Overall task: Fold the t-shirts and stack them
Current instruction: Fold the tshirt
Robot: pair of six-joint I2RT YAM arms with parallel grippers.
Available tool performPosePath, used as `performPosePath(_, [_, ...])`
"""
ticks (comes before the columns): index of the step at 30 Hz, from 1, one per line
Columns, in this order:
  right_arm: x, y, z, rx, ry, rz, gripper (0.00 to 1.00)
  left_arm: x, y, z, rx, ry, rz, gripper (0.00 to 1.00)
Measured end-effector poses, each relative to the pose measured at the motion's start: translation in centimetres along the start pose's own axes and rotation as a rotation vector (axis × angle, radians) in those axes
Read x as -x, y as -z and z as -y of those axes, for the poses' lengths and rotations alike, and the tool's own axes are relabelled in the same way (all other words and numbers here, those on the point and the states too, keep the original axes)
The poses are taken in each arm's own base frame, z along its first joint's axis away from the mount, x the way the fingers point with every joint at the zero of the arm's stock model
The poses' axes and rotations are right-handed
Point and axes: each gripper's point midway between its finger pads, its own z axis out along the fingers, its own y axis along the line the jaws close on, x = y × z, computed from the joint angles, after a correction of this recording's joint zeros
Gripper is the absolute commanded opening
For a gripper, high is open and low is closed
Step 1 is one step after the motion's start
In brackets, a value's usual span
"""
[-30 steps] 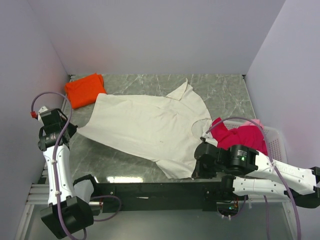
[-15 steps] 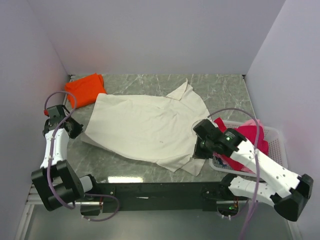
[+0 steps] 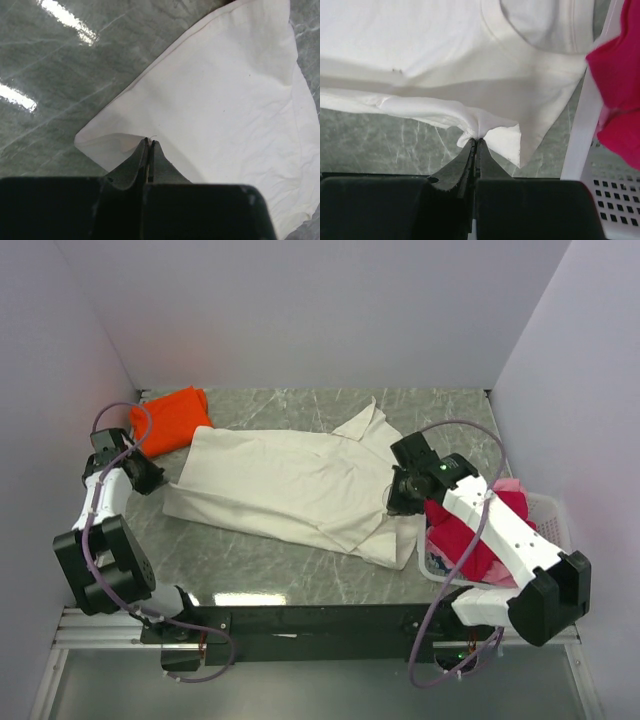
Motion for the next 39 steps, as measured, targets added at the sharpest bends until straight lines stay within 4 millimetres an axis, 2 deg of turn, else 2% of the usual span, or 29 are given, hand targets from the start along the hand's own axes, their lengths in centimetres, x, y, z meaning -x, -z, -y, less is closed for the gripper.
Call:
performPosePath(15, [6.9, -2.8, -0.5, -0.083, 0.031, 0.01, 0.0, 1.3, -5.1, 2.1, -0.07, -0.016, -0.121, 0.01])
performPosePath(22, [7.6, -4.3, -0.3, -0.12, 0.055, -0.015, 0.0, 1.0, -6.1, 3.0, -0.084, -0.051, -0.144, 0.01])
performPosePath(25, [7.4, -5.4, 0.0, -0.144, 0.06, -0.042, 0.0, 1.2, -6.6, 3.3, -0.087, -0.056, -0.149, 0.04])
performPosePath(26, [7.4, -5.7, 0.1, -0.151, 0.062, -0.05, 0.0, 1.2, -6.7, 3.3, -0.087, -0.057, -0.151, 0.07])
performPosePath(29, [7.4, -6.5, 0.2, -0.165, 0.069, -0.066, 0.0, 1.1, -7.1, 3.3, -0.083, -0.063, -0.156, 0.3])
performPosePath(30, [7.5, -6.7, 0.2, -0.169, 0.07, -0.07, 0.09, 1.1, -7.1, 3.3, -0.082, -0.065, -0.156, 0.46])
performPosePath(31, [7.7, -6.9, 0.2, -0.171, 0.071, -0.071, 0.22, 1.1, -7.1, 3.3, -0.08, -0.071, -0.154, 0.53])
performPosePath(32, [7.9, -7.0, 0.1, -0.173, 0.07, -0.07, 0.4, 1.3, -7.1, 3.3, -0.075, -0.07, -0.148, 0.62])
performPosePath(35, [9.0, -7.0, -0.5, -0.165, 0.086, -0.06, 0.48, 1.8, -7.1, 3.3, -0.052, -0.077, -0.122, 0.69])
performPosePath(39, [10.0, -6.4, -1.2, -0.14, 0.093, -0.03, 0.49, 2.2, -6.3, 4.0, -0.028, -0.106, -0.071, 0.73])
